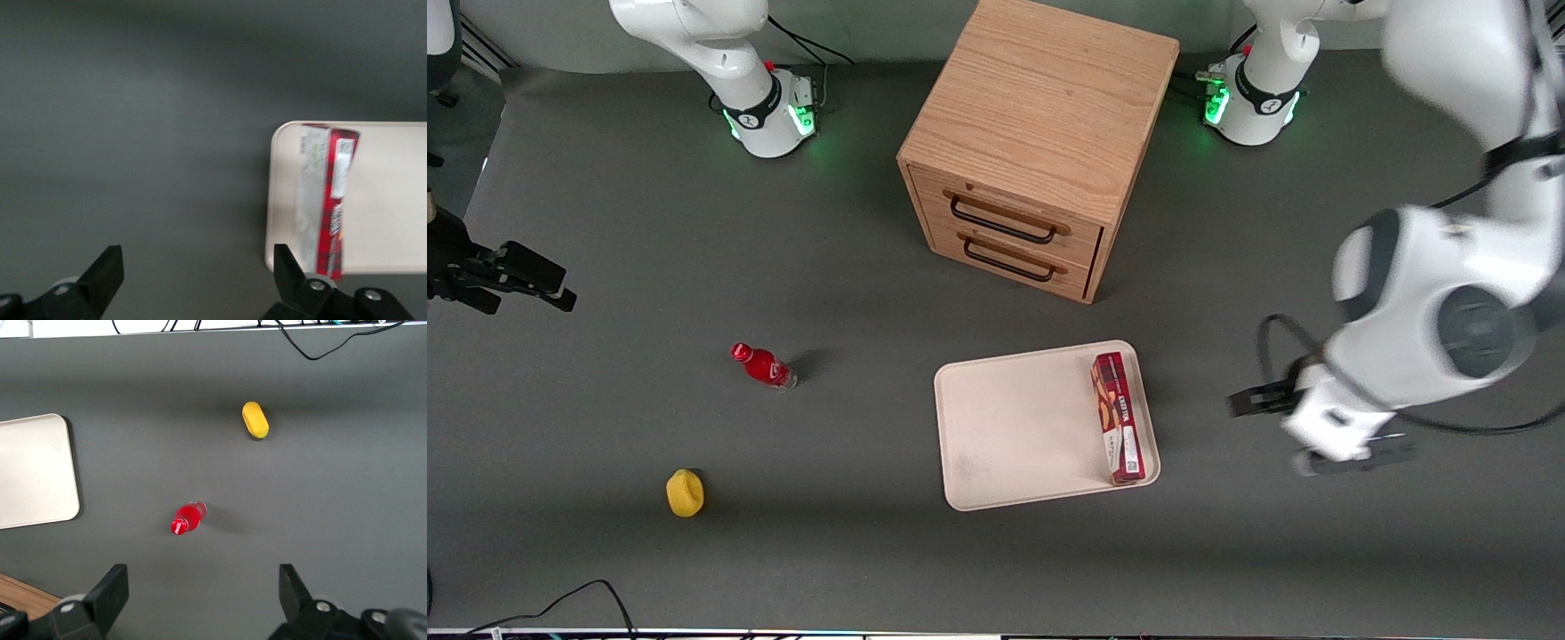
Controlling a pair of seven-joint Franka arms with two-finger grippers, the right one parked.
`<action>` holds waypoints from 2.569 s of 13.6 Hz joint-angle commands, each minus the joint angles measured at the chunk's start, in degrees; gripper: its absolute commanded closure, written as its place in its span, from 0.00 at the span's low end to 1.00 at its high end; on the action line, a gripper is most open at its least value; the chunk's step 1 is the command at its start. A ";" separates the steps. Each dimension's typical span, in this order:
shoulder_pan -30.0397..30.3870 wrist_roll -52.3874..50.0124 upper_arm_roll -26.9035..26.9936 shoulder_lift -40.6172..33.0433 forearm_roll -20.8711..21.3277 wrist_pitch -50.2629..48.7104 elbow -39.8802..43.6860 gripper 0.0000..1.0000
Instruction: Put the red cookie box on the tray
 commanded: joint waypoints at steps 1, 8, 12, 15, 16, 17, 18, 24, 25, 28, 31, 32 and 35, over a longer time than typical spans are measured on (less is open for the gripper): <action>6.67 10.60 -0.21 -5.50 -0.63 -6.45 -1.88 0.00; 14.87 21.09 0.40 -24.21 0.70 -1.85 -20.29 0.00; 13.29 20.04 -0.12 -27.14 0.34 1.26 -26.31 0.00; 12.41 19.16 -0.12 -29.68 0.34 2.13 -29.03 0.00; 11.71 18.90 -0.12 -29.17 0.17 2.31 -28.43 0.00; 11.53 18.55 -0.12 -28.38 0.17 2.14 -27.55 0.00; 11.53 18.89 -0.12 -27.67 0.17 1.61 -26.68 0.00; 10.03 19.60 -0.12 -24.68 0.25 -1.55 -21.31 0.00; 10.12 19.69 -0.12 -24.68 0.26 -1.73 -21.30 0.00; 10.03 19.51 -0.12 -24.33 0.17 -1.73 -20.69 0.00; 9.24 18.55 -0.12 -24.24 0.17 -1.82 -20.69 0.00; 9.24 18.37 -0.12 -24.24 0.17 -1.82 -20.52 0.00; 9.33 18.54 -0.12 -24.33 0.17 -1.82 -20.16 0.00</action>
